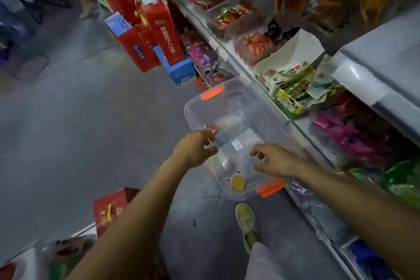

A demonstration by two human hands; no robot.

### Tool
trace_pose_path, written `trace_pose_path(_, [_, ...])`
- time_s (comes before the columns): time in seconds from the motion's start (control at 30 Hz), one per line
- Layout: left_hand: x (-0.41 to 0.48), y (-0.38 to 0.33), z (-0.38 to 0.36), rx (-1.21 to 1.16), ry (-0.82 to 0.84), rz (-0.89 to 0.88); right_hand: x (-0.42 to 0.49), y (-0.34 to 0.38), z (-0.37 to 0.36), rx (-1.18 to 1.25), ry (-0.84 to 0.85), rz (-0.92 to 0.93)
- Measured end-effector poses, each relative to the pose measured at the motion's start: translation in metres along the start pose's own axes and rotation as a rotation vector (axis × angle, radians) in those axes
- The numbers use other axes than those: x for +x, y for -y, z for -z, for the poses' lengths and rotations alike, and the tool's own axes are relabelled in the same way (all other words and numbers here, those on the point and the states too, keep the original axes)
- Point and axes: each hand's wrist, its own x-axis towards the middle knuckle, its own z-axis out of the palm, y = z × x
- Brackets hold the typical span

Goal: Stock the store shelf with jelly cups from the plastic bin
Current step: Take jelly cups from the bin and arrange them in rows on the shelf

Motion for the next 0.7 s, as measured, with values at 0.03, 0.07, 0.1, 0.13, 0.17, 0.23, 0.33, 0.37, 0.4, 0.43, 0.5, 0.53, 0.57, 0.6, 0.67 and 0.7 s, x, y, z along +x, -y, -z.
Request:
trace_pose_path(0.03, [0.018, 0.003, -0.002, -0.006, 0.012, 0.011, 0.019, -0.007, -0.007, 0.007, 0.042, -0.026])
trace_pose_path(0.07, [0.036, 0.007, -0.006, -0.012, 0.023, 0.023, 0.038, -0.013, -0.014, 0.018, 0.077, -0.05])
trace_pose_path(0.1, [0.054, 0.01, -0.01, -0.017, 0.027, 0.028, 0.055, -0.02, -0.022, 0.019, 0.112, -0.073])
trace_pose_path(0.13, [0.071, 0.014, -0.015, -0.02, 0.025, 0.023, 0.071, -0.026, -0.03, 0.021, 0.142, -0.089])
trace_pose_path(0.17, [0.089, 0.019, -0.021, -0.015, 0.021, 0.014, 0.085, -0.031, -0.038, 0.024, 0.174, -0.108])
trace_pose_path(0.23, [0.122, 0.027, -0.037, 0.003, 0.034, 0.013, 0.11, -0.039, -0.058, 0.036, 0.234, -0.143])
trace_pose_path(0.33, [0.166, 0.035, -0.061, 0.036, 0.092, 0.067, 0.138, -0.049, -0.092, 0.069, 0.275, -0.21])
trace_pose_path(0.37, [0.18, 0.037, -0.068, 0.049, 0.115, 0.094, 0.145, -0.052, -0.104, 0.088, 0.289, -0.238])
trace_pose_path(0.4, [0.193, 0.04, -0.076, 0.067, 0.141, 0.118, 0.151, -0.052, -0.113, 0.105, 0.302, -0.261])
trace_pose_path(0.43, [0.205, 0.043, -0.083, 0.093, 0.165, 0.137, 0.157, -0.052, -0.122, 0.12, 0.308, -0.286])
trace_pose_path(0.5, [0.226, 0.049, -0.097, 0.166, 0.201, 0.161, 0.167, -0.052, -0.138, 0.135, 0.294, -0.337])
trace_pose_path(0.53, [0.235, 0.052, -0.103, 0.206, 0.205, 0.173, 0.17, -0.051, -0.146, 0.141, 0.278, -0.367])
trace_pose_path(0.57, [0.241, 0.053, -0.108, 0.253, 0.203, 0.185, 0.174, -0.051, -0.154, 0.146, 0.266, -0.405])
trace_pose_path(0.6, [0.246, 0.055, -0.113, 0.311, 0.194, 0.196, 0.176, -0.051, -0.161, 0.142, 0.255, -0.437])
trace_pose_path(0.67, [0.254, 0.056, -0.123, 0.446, 0.169, 0.206, 0.179, -0.05, -0.172, 0.099, 0.246, -0.462])
trace_pose_path(0.7, [0.257, 0.056, -0.128, 0.509, 0.159, 0.204, 0.18, -0.049, -0.176, 0.075, 0.242, -0.458])
